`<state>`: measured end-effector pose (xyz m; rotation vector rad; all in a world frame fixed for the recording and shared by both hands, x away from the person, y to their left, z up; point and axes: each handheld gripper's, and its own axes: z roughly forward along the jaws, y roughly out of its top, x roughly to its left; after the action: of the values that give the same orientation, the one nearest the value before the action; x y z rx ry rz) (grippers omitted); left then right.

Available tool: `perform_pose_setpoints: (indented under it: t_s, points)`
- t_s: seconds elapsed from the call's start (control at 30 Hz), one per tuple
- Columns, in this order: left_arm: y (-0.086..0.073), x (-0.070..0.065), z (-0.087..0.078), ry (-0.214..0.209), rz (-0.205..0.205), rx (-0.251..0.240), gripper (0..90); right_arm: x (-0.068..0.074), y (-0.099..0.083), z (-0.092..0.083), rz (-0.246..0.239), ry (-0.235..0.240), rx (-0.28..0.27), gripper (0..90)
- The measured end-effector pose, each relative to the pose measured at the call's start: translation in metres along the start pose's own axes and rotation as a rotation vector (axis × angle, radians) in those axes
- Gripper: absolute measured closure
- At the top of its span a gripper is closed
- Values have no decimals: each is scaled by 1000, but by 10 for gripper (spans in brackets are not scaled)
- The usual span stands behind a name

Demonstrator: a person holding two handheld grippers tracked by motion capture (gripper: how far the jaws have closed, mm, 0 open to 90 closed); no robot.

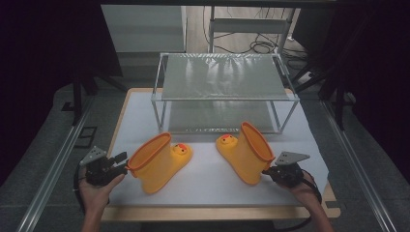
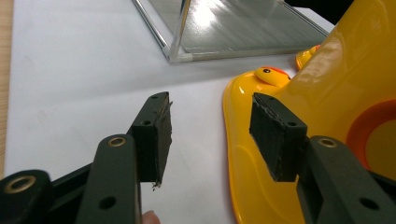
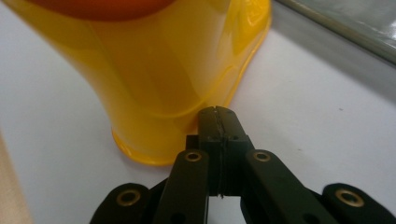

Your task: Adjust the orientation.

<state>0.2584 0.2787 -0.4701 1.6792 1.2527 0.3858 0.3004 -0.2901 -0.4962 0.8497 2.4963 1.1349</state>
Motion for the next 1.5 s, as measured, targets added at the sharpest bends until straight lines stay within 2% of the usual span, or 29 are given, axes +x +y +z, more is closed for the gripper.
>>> perform_pose_setpoints:
  t_s: [0.03, 0.2, 0.3, 0.33, 0.37, 0.5, 0.67, 0.8, 0.93, 0.97, 1.0, 1.07, 1.13, 1.17, 1.2, 1.23, 1.27, 1.3, 1.33, 1.37, 1.43, 1.5]
  points:
    - [0, 0, 0, 0, 0, 0, 493, 0, 0, 0, 0, 0, 0, 900]
    - [0, 1, 1, -5, -14, 1, 493, 13, 5, 6, -56, 87, 2, 900]
    - [0, 1, 1, -6, -15, 4, 492, 19, 8, 10, -78, 107, 1, 900]
    - [0, 0, 1, -6, -14, 4, 493, 22, 10, 12, -85, 116, 5, 900]
    - [0, 0, 0, -6, -13, 1, 492, 29, 15, 17, -112, 128, 5, 900]
    - [1, 0, -3, -4, -19, -4, 493, 42, 26, 30, -142, 165, 3, 899]
    - [2, 0, -2, -4, -22, 2, 492, 52, 36, 42, -152, 169, 2, 899]
    - [2, -1, 0, -10, -16, 12, 492, 62, 42, 52, -149, 151, -11, 896]
    - [1, -2, 2, -14, -15, 19, 491, 62, 40, 50, -139, 136, -29, 860]
    - [1, -3, 2, -18, -10, 22, 491, 58, 37, 43, -107, 130, -49, 852]
    - [1, -3, 2, -18, -10, 22, 490, 58, 37, 43, -107, 130, -49, 852]
    - [1, -4, 3, -23, -9, 26, 486, 46, 28, 25, -46, 72, -84, 790]
    - [1, -5, 3, -25, -7, 28, 486, 33, 19, 14, 13, 45, -107, 745]
    - [1, -5, 4, -24, -7, 30, 486, 33, 19, 14, 13, 45, -107, 745]
    - [1, -5, 5, -25, -6, 32, 486, 21, 10, 4, 60, 7, -116, 675]
    - [1, -5, 5, -26, -6, 33, 486, 16, 5, 0, 84, -9, -122, 646]
    - [1, -5, 5, -26, -6, 33, 486, 16, 5, 0, 84, -9, -122, 646]
    - [1, -6, 5, -25, -6, 33, 486, 10, 2, -3, 110, -26, -125, 618]
    - [2, -6, 5, -26, -6, 33, 486, -1, -4, -8, 167, -42, -130, 548]
    - [2, -6, 5, -25, -7, 33, 486, -1, -4, -8, 167, -42, -130, 548]
    - [1, -4, 5, -24, -14, 37, 486, -13, -10, -12, 229, -87, -154, 477]
    - [1, -3, 5, -22, -16, 38, 486, -17, -12, -13, 255, -117, -162, 443]
